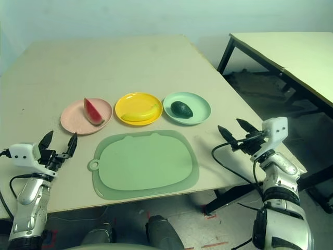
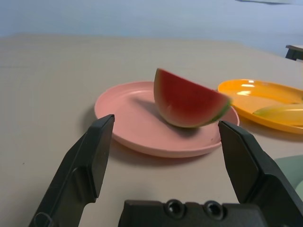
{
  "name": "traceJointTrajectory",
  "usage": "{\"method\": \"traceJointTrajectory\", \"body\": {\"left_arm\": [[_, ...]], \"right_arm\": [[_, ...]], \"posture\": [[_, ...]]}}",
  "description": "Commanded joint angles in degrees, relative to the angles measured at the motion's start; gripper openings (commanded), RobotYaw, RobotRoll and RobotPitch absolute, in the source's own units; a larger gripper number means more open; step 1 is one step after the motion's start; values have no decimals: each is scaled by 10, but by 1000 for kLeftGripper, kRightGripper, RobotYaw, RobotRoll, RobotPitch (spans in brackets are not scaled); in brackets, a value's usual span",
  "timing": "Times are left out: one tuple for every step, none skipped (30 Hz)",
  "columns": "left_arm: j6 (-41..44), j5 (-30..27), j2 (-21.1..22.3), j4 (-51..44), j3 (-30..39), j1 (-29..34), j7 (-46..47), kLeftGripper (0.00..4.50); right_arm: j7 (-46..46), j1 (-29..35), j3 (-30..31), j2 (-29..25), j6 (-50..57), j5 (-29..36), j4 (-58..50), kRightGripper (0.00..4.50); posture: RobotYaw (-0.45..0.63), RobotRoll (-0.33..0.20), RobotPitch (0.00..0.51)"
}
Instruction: Place the fruits into color-matched plates.
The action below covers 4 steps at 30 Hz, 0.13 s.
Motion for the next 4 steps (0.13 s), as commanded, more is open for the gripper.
{"method": "traceJointTrajectory", "body": {"left_arm": [[-11,11,-6,-15,-6,22,15,4463],[-13,12,-8,-17,-5,27,19,4463],[-15,13,-9,-18,-5,31,22,4463],[-17,14,-11,-20,-5,34,26,4463]], "right_arm": [[5,-14,-1,-11,-6,-14,23,4500],[3,-19,-2,-12,-6,-15,27,4500],[2,-22,-2,-13,-7,-17,29,4500],[1,-25,-2,-13,-7,-18,32,4500]], "posture": [[-150,0,68],[-143,0,65],[-143,0,65],[-136,0,65]]}}
